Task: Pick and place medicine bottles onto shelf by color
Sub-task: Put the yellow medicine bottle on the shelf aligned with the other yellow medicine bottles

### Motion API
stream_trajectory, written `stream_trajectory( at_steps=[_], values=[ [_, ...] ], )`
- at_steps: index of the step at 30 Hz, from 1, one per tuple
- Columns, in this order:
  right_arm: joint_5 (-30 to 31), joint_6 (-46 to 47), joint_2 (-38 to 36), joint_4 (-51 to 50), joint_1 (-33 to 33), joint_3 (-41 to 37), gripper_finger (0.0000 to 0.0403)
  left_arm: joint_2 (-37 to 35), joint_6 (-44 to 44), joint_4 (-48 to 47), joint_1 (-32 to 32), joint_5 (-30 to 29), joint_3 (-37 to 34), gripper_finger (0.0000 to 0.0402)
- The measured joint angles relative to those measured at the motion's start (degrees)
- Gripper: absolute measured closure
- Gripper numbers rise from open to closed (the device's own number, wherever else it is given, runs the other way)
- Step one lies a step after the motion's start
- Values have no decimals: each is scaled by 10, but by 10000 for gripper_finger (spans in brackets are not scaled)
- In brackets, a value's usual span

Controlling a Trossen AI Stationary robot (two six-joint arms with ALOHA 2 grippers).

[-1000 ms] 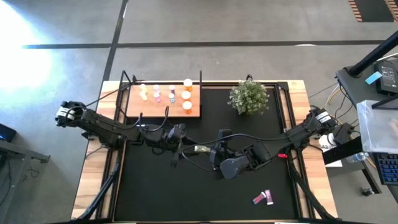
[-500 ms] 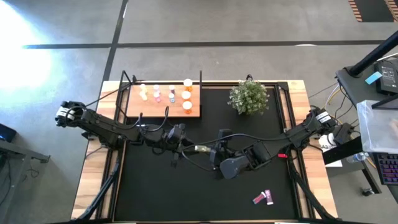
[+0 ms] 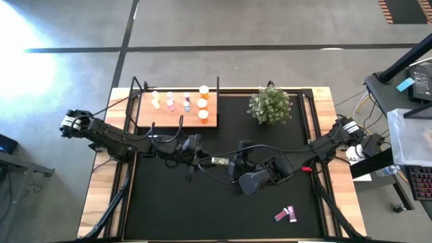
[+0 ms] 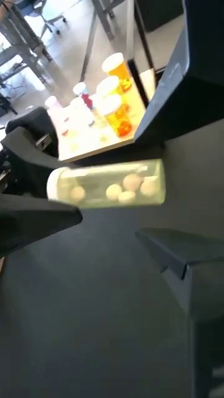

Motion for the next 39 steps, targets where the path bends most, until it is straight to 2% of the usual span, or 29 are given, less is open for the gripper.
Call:
stream_trajectory(
  at_steps=[4,8,14,20,23,31,39],
  values=[
    [0,43,0,-100,0,54,145,0,-5,-26,2,0,0,296],
    [2,90,-1,-225,0,125,129,-2,-71,-115,23,0,8,296],
    [9,86,-1,-315,-1,188,133,-25,-106,-379,91,0,67,297],
    [8,81,-1,-328,-1,226,133,-42,-106,-681,174,-1,173,297],
    [7,82,-1,-326,-1,239,131,-43,-102,-789,208,-1,208,297],
    [6,82,-1,-316,-1,252,136,-40,-102,-971,298,-3,211,297],
    [5,87,-1,-313,-1,251,135,-39,-46,-990,392,-34,190,297]
  ],
)
